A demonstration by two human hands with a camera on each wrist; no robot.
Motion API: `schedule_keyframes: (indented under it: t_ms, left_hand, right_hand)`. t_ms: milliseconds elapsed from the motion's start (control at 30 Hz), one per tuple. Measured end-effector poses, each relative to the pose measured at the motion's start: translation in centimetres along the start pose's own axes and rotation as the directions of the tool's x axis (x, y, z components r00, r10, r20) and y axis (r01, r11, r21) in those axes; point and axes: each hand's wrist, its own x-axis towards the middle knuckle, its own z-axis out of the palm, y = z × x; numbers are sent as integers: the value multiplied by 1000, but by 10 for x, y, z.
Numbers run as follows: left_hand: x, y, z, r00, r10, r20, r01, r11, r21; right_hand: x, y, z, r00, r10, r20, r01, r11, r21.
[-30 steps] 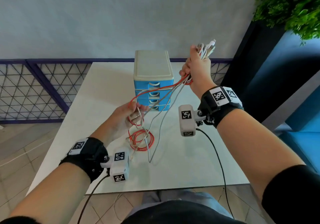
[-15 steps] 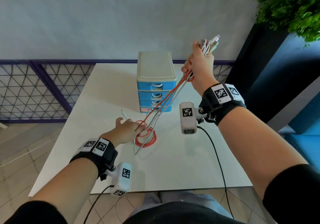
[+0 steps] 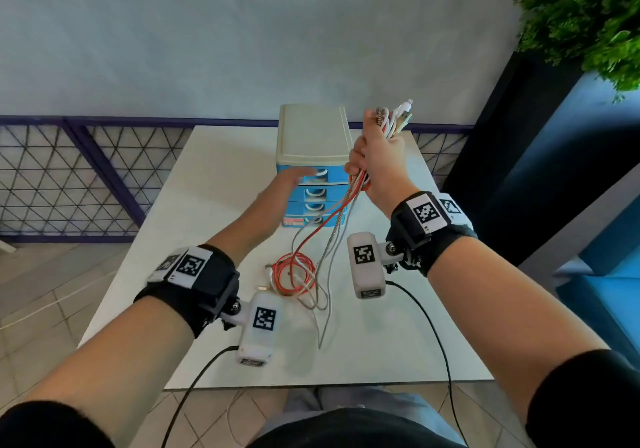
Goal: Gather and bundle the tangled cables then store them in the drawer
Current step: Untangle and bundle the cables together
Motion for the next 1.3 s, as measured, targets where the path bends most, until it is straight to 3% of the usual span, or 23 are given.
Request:
schedule_keyframes:
  t_ms: [133, 267, 367, 433, 600, 800, 1000, 1200, 1300]
  left_hand:
    - [-16, 21, 31, 951, -29, 307, -18, 989, 148]
    - [-26, 6, 40, 865, -176, 471, 240, 968, -79]
    - [-31, -5, 29, 779, -181, 600, 392, 887, -242]
    - [-32, -7, 23, 762, -183, 621, 437, 853, -285]
    - [-29, -6, 23, 799, -230, 556, 419, 876, -239]
    - [-32, -14, 21, 790, -133, 598, 460, 774, -436]
    - [-36, -21, 17, 752, -132, 645, 503, 748, -433]
    - [-37, -21, 5, 794, -252, 553, 422, 883, -203]
    - [-32, -21, 2, 847, -210, 489, 254, 967, -24]
  right_hand:
    - [-2, 6, 4, 998, 59, 39, -61, 996, 66]
    - [1, 3, -4, 996, 77, 35, -81, 989, 126]
    - [6, 0, -15, 996, 81, 36, -86, 978, 190]
    - [8, 0, -21, 996, 87, 34, -92, 976, 199]
    - [8, 3, -27, 994, 110, 28, -114, 969, 220]
    - [8, 2, -27, 993, 105, 55, -116, 963, 245]
    - [7, 2, -20, 984, 134, 120, -161, 955, 249]
    - [12, -1, -32, 988, 139, 73, -152, 959, 240]
    - [12, -1, -35, 987, 153, 46, -158, 971, 180]
